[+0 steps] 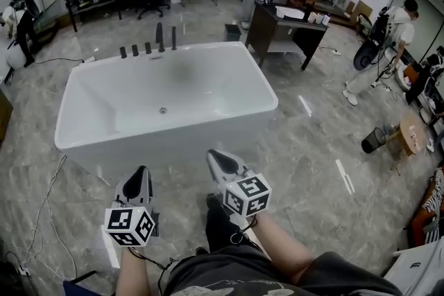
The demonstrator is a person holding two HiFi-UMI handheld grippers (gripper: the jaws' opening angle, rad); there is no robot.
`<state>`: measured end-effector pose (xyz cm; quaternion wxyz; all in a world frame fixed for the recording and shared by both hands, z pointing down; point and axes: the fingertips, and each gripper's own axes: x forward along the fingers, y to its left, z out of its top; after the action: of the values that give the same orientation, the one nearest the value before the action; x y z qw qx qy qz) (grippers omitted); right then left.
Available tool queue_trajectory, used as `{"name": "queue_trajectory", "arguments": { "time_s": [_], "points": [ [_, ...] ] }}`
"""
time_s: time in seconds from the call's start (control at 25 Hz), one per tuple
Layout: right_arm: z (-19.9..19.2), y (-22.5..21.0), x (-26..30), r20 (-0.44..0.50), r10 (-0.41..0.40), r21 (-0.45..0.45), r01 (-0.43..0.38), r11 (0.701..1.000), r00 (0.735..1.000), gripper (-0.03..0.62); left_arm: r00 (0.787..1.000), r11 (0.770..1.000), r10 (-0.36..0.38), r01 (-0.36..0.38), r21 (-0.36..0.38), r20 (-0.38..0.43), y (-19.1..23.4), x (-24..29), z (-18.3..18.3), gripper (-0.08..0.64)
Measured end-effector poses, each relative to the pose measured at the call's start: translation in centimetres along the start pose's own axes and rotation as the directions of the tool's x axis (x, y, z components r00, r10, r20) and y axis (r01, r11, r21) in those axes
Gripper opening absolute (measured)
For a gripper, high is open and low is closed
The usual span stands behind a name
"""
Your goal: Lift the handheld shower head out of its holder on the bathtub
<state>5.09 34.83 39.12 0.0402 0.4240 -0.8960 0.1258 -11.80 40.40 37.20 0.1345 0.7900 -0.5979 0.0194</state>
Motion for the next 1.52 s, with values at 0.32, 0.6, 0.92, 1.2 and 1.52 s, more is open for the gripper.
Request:
{"name": "queue_trajectory", "arguments": {
  "time_s": [0.32,0.6,0.92,1.2,1.52],
  "points": [
    [-0.2,-4.6,4.4,-0.032,-0.003,0.025,0.004,1.0,0.999,0.031,1.0,1.0,0.008,-0.008,-0.005,-0.02,1.5,5.8,0.3,0.021],
    [1.2,-9.2,9.1,-0.034,-0.001,0.036,0.002,0.999,0.999,0.031,0.999,1.0,0.014,-0.014,0.012,-0.029,2.5,11.7,1.7,0.021],
    [3.5,-15.1,14.9,-0.035,0.04,0.083,-0.037,0.996,0.999,0.031,0.999,0.999,0.04,-0.039,0.024,-0.037,3.1,19.3,4.4,0.021],
    [5.1,-21.3,20.2,-0.056,0.068,0.063,-0.065,0.996,0.996,0.031,0.997,0.998,0.059,-0.059,0.013,-0.046,3.6,27.2,5.6,0.021],
    [5.4,-27.2,25.9,-0.097,0.109,0.084,-0.101,0.991,0.989,0.031,0.992,0.994,0.107,-0.107,0.007,-0.068,4.4,34.4,6.2,0.021]
  ]
}}
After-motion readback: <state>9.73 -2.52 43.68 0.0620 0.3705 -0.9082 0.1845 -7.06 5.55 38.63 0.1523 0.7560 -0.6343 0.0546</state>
